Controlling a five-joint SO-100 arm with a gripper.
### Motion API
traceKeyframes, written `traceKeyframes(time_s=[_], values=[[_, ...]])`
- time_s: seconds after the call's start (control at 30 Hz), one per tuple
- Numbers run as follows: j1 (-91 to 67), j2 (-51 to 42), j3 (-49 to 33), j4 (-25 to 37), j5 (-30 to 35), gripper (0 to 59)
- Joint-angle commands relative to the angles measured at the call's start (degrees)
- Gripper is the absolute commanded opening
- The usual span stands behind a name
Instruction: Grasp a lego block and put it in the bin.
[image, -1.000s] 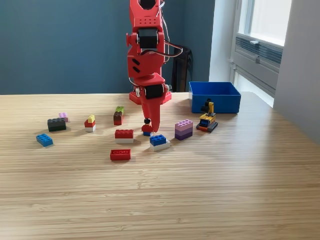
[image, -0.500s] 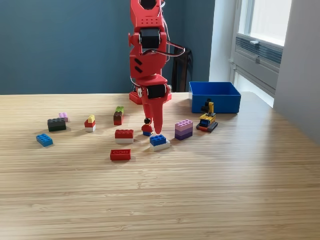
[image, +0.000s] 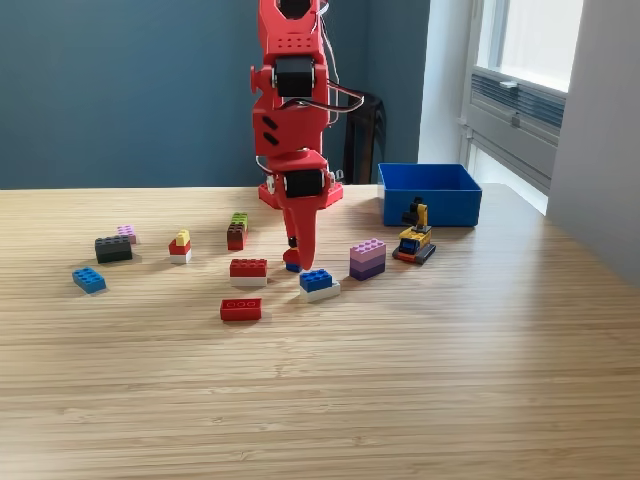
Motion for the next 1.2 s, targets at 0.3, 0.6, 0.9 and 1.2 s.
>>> traceKeyframes(time_s=[0.3, 0.6, 0.9, 1.2], values=[[1.1, 4.0, 0.8, -4.0, 8.7, 16.7], [0.8, 4.0, 4.5, -7.6, 12.7, 14.6], [0.8, 4.0, 5.3, -9.0, 14.9, 7.9], [0.8, 4.0, 4.4, -9.3, 16.0, 0.0]])
